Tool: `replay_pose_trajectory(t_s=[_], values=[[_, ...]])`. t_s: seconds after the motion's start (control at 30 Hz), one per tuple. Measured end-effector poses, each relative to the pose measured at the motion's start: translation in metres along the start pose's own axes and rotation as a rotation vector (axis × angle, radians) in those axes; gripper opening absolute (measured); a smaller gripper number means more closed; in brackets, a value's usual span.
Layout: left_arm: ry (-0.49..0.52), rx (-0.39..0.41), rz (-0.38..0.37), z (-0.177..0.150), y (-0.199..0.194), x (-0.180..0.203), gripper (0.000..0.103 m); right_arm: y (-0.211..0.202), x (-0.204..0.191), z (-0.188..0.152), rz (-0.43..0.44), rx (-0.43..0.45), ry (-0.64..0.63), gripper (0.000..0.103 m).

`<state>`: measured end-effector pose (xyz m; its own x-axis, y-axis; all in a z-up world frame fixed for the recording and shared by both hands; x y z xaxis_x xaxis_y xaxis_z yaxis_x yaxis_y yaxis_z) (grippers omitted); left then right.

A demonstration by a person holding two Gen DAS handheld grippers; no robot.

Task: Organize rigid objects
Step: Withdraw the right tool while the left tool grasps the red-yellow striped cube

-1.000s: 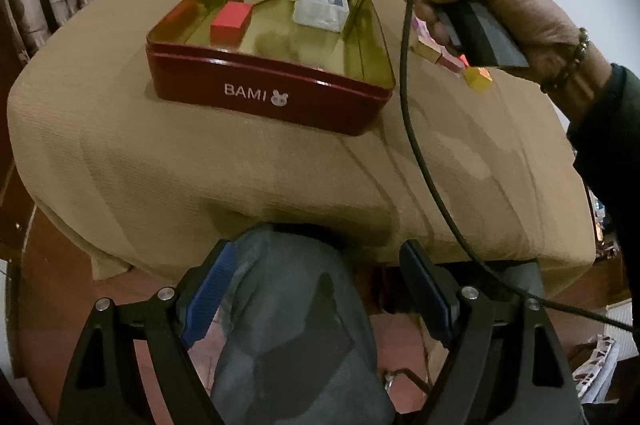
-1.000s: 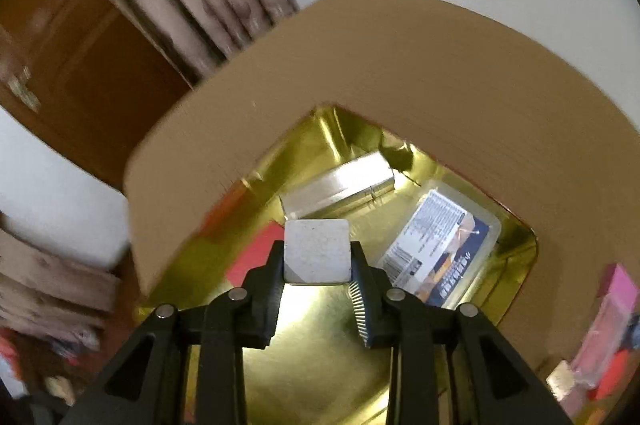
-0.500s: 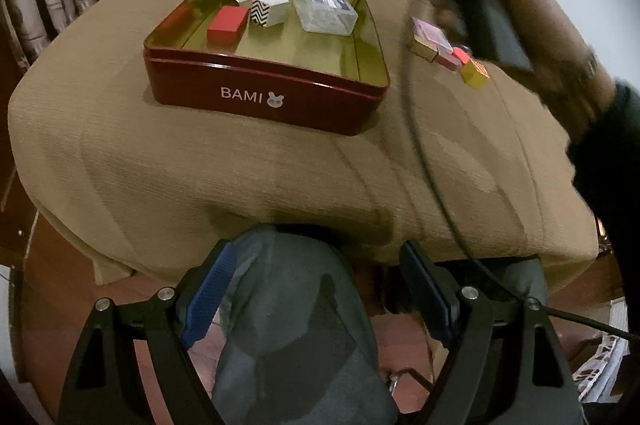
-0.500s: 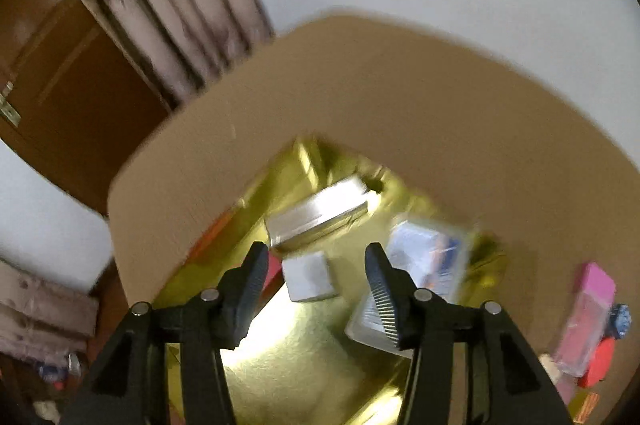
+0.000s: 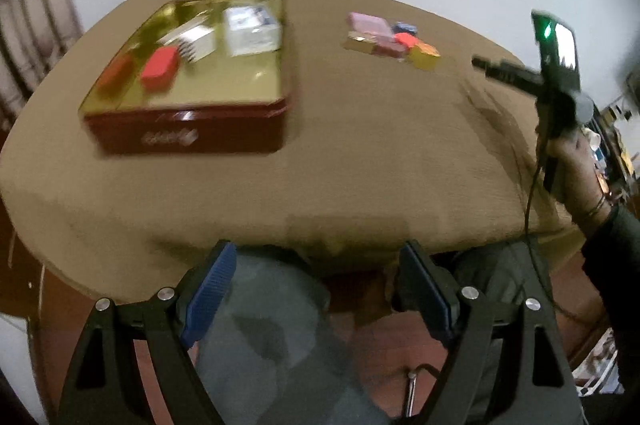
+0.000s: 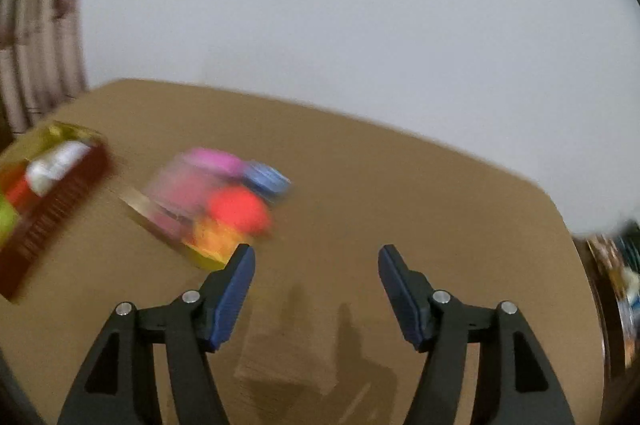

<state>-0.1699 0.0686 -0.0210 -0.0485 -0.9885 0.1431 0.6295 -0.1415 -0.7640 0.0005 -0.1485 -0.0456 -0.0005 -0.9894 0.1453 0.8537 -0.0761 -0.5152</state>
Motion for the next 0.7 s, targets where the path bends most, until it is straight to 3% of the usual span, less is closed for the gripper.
replay_pose_trajectory(t_s=[0.13, 0.23, 0.33, 0.53, 0.7], values=[[0.030, 0.015, -0.014, 0.031, 0.019, 0.022, 0.080, 0.010, 0.042, -0.031, -0.007, -0.059, 0.112, 0.066], [0.026, 0.019, -0.010, 0.054, 0.036, 0.034, 0.080, 0.009, 0.056, -0.030, 0.022, -0.032, 0.198, 0.066], [0.011, 0.003, -0.029, 0.072, 0.052, 0.046, 0.080, 0.019, 0.056, -0.032, 0.025, -0.076, 0.228, 0.066], [-0.090, -0.036, -0.095, 0.105, 0.089, 0.077, 0.080, 0.021, 0.058, -0.034, 0.084, -0.074, 0.267, 0.066], [-0.007, -0.009, -0.103, 0.142, 0.116, 0.118, 0.079, 0.017, 0.062, -0.031, 0.107, -0.054, 0.289, 0.066]])
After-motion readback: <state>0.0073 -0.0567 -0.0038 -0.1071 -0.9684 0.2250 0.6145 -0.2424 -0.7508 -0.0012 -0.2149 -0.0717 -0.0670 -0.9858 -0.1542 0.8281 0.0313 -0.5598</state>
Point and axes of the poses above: each gripper's, at about its wrist camera, not at the fingertips, and y roughly the way its jaws point, x to its right, z to its top, the point moved 5 cm from there along y, roughly the way its jaws point, and after that the axes turned 10 degrees about x, right-handed, at the moved point
